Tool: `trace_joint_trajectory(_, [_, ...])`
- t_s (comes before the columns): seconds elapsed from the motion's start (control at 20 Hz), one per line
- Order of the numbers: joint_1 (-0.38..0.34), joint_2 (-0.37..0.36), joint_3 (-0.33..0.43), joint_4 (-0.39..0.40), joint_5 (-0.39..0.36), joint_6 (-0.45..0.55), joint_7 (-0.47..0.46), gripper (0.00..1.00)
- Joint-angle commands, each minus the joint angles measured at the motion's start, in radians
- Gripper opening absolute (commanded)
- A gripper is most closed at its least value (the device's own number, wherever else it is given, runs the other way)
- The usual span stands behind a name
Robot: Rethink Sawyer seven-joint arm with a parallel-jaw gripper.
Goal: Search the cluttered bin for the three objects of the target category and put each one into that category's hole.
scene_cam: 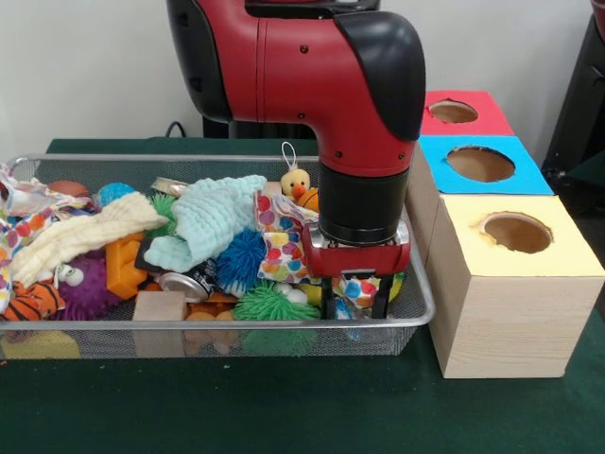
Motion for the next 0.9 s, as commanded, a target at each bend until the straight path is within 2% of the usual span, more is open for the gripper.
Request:
trace_joint_trajectory(0.05, [-0.019,0.052,0.055,0.056,-0.045,-0.062,0.059,0.00])
trace_joint_trajectory(0.75, [-0.018,0.052,0.056,0.056,-0.044,-0.055,0.052,0.00])
trace_joint_trajectory(0.9, [-0.022,0.015,0.067,0.092,-0.035,-0.034,0.048,0.00])
